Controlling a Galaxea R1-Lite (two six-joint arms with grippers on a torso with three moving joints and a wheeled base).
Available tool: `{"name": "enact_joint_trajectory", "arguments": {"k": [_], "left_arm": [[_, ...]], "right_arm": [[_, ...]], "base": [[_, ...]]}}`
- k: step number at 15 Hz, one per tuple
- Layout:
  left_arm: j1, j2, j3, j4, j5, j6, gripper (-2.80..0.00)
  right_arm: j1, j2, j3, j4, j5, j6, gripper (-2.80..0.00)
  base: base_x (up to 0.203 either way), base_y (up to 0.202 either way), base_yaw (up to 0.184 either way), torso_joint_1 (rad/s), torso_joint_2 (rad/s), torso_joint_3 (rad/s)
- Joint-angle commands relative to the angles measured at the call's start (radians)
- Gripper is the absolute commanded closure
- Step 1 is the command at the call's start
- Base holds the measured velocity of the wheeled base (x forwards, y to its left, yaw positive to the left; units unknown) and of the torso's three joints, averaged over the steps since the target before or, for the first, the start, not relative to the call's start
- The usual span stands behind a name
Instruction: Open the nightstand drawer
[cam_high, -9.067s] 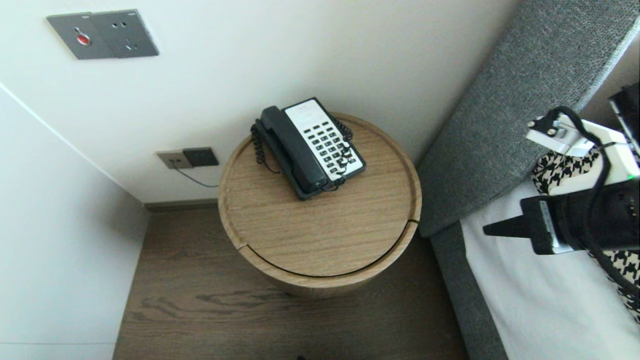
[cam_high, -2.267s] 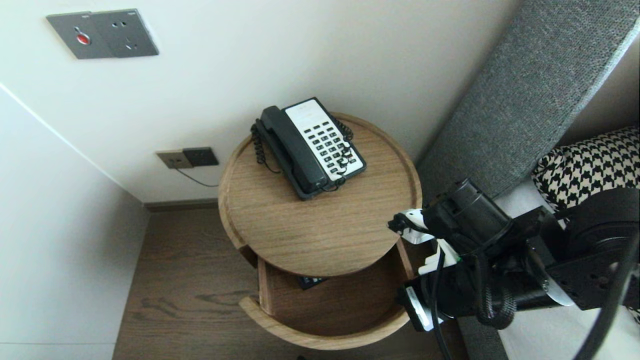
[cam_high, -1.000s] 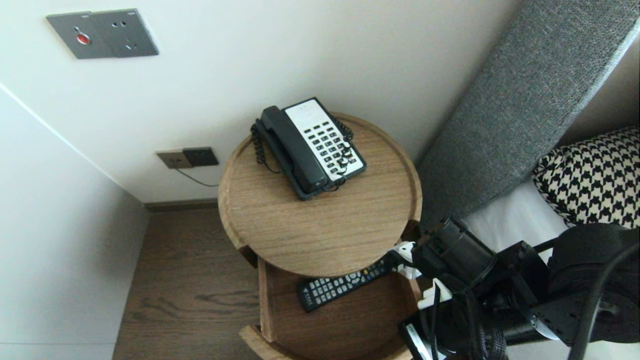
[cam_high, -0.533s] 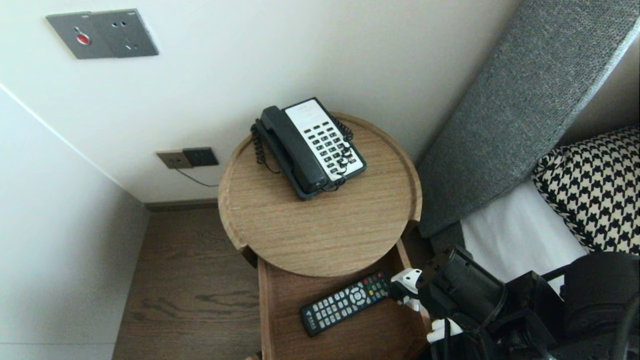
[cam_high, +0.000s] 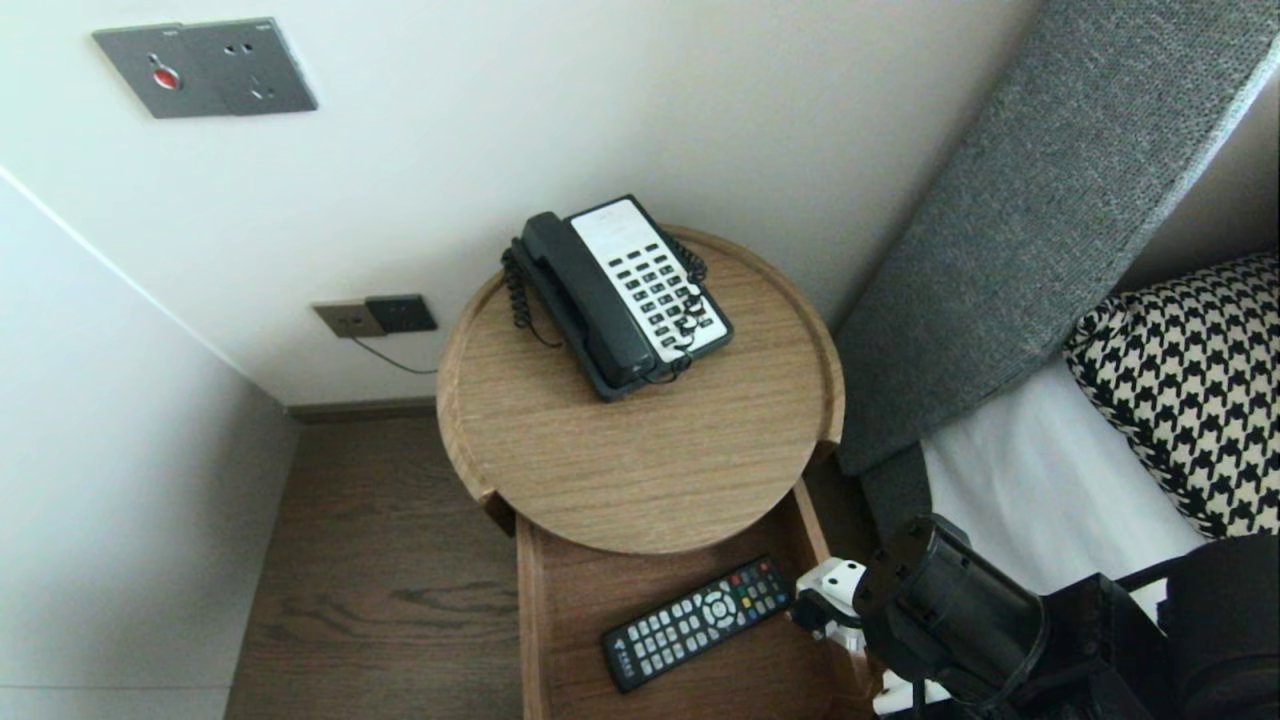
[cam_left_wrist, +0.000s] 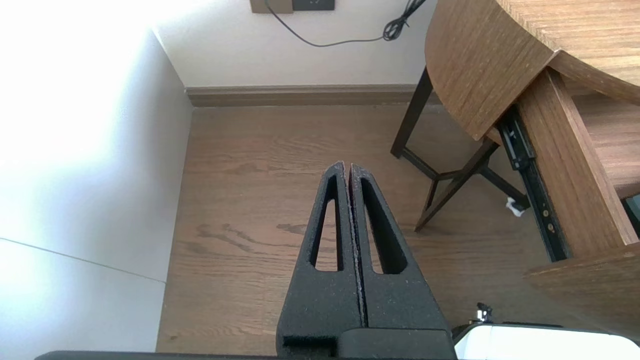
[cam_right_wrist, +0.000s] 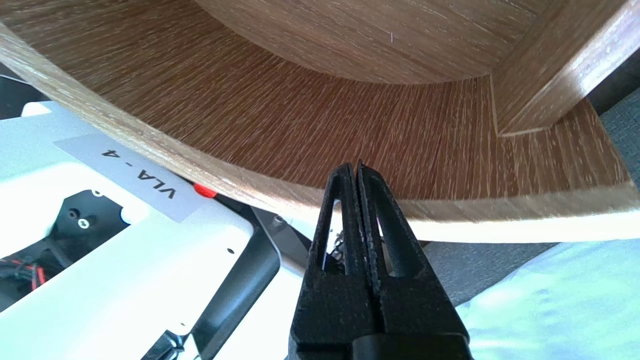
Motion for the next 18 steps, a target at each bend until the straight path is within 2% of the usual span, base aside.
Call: {"name": "enact_joint_trajectory", "arguments": {"k": [1, 3, 7, 9, 14, 16, 18], "left_arm": [[0.0, -0.001, 0.0, 0.0, 0.001, 0.0, 0.0], [0.0, -0.001, 0.0, -0.001, 0.001, 0.0, 0.0], [0.001, 0.0, 0.0, 0.0, 0.001, 0.0, 0.0], [0.001, 0.001, 0.0, -0.001, 0.001, 0.0, 0.0], [0.0, 0.0, 0.0, -0.001, 0.001, 0.0, 0.0], [0.0, 0.0, 0.0, 0.0, 0.001, 0.0, 0.0], [0.0, 0.0, 0.0, -0.002, 0.001, 0.0, 0.0]], "right_arm": [[0.006, -0.02, 0.002, 0.005, -0.002, 0.007, 0.0], [0.005, -0.046, -0.015, 0.005, -0.008, 0.005, 0.0], [-0.01, -0.095, -0.142, 0.028, -0.032, -0.017, 0.0], [-0.048, -0.078, -0.192, 0.073, -0.037, -0.136, 0.0], [-0.151, -0.012, -0.226, 0.08, -0.037, -0.553, 0.0], [-0.156, -0.004, -0.224, 0.078, -0.037, -0.642, 0.0], [-0.154, -0.003, -0.22, 0.078, -0.036, -0.682, 0.0]], "base": [[0.0, 0.0, 0.0, 0.0, 0.0, 0.0], [0.0, 0.0, 0.0, 0.0, 0.0, 0.0], [0.0, 0.0, 0.0, 0.0, 0.0, 0.0], [0.0, 0.0, 0.0, 0.0, 0.0, 0.0], [0.0, 0.0, 0.0, 0.0, 0.0, 0.0], [0.0, 0.0, 0.0, 0.0, 0.0, 0.0], [0.0, 0.0, 0.0, 0.0, 0.0, 0.0]]}}
